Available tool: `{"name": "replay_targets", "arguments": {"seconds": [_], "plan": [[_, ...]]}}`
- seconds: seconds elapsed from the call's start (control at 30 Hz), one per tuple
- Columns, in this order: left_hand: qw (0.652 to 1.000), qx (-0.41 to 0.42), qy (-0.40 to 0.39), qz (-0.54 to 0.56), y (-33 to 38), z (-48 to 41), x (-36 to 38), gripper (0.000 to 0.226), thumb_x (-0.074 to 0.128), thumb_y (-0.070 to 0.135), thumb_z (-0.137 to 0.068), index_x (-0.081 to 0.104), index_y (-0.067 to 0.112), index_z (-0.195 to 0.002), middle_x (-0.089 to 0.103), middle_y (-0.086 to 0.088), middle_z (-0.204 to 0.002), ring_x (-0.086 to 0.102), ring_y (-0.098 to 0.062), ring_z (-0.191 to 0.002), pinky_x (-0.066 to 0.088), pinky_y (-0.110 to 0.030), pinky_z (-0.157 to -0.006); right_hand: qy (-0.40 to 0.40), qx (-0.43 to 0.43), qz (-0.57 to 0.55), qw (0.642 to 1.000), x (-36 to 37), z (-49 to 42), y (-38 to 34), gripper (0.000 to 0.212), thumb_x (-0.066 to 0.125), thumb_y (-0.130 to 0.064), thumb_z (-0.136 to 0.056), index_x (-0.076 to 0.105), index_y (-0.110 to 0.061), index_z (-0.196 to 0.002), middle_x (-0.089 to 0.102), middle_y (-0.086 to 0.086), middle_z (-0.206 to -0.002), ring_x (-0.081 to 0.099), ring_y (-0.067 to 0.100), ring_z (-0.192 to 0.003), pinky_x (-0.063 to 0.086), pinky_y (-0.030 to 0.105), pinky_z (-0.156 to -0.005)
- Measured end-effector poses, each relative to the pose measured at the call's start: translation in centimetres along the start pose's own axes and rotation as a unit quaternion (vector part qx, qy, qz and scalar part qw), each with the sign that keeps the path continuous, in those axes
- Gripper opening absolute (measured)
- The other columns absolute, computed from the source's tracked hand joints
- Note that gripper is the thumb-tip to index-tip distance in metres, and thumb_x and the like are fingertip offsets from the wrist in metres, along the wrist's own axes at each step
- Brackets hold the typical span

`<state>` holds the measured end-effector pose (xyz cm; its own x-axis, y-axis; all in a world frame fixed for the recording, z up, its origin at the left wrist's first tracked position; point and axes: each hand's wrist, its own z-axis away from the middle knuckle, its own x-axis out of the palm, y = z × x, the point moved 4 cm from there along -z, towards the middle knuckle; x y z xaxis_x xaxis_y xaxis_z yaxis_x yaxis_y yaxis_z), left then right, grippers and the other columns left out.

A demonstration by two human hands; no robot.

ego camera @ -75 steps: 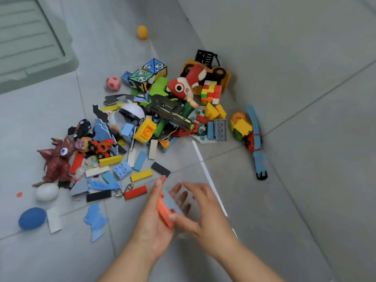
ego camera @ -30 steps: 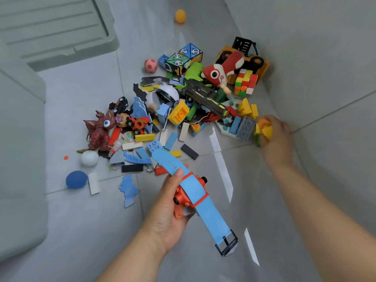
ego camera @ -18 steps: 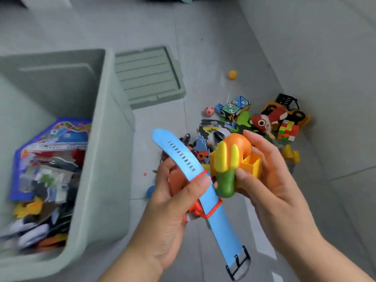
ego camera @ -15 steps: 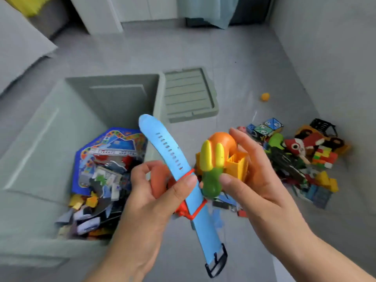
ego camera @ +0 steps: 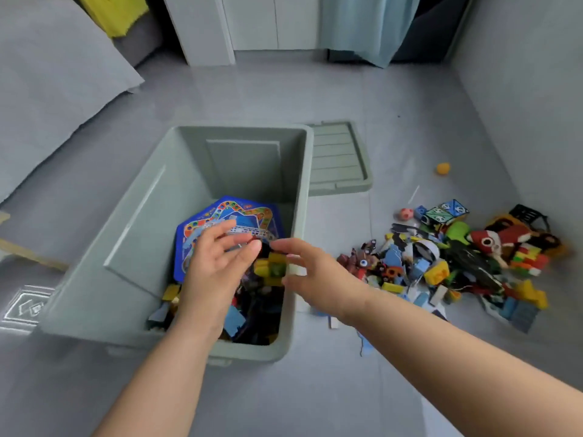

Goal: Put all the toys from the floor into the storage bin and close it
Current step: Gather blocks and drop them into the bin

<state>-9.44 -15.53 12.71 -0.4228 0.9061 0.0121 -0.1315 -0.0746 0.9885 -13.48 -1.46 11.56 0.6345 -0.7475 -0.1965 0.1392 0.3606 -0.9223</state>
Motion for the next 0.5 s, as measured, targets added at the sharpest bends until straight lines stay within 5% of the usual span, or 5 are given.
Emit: {"name": "replay_targets", "arguments": {"seconds": [0.1,0.2,0.33,0.5], "plan": [[0.980,-0.011,-0.178,0.086,-1.6,3.4,6.8,0.042,0.073,0.036,-0.056,0.064,0.023,-0.095,0.068,0.005,-0.083,0.064,-0.008,-0.081,0.052,-0.019,-0.075,0.011,0.048,-0.025,0.998,-4.6,4.6,5.6,0.030,0.054,0.001,-0.088,0.058,-0.020,-0.110,0.062,-0.003,-0.110,0.060,0.013,-0.095,0.050,0.022,-0.084],[0.937,-0.138,-0.304,0.105,-7.3,7.0,14.0,0.044,0.076,0.027,-0.058,0.064,0.017,-0.099,0.068,-0.001,-0.086,0.065,-0.012,-0.082,0.054,-0.028,-0.078,0.072,0.141,-0.041,0.986,-9.6,9.0,14.3,0.026,0.059,-0.003,-0.086,0.060,-0.022,-0.105,0.062,0.003,-0.106,0.058,0.011,-0.087,0.050,0.025,-0.080],[0.930,-0.232,-0.285,0.021,-17.0,7.7,17.9,0.047,0.074,0.024,-0.058,0.059,0.022,-0.103,0.065,0.000,-0.096,0.062,-0.012,-0.090,0.051,-0.032,-0.089,0.176,0.230,-0.054,0.956,-12.9,11.8,24.7,0.036,0.067,-0.015,-0.083,0.053,-0.030,-0.113,0.050,0.001,-0.123,0.054,0.015,-0.101,0.044,0.024,-0.078],[0.929,-0.273,-0.240,-0.074,-25.5,6.5,17.6,0.065,0.078,0.038,-0.046,0.057,0.027,-0.107,0.064,0.000,-0.106,0.063,-0.010,-0.095,0.047,-0.035,-0.097,0.243,0.256,0.172,0.920,-14.0,8.7,32.6,0.081,0.073,-0.031,-0.076,0.027,-0.026,-0.142,0.028,0.005,-0.147,0.032,0.026,-0.132,0.035,0.036,-0.103]]}}
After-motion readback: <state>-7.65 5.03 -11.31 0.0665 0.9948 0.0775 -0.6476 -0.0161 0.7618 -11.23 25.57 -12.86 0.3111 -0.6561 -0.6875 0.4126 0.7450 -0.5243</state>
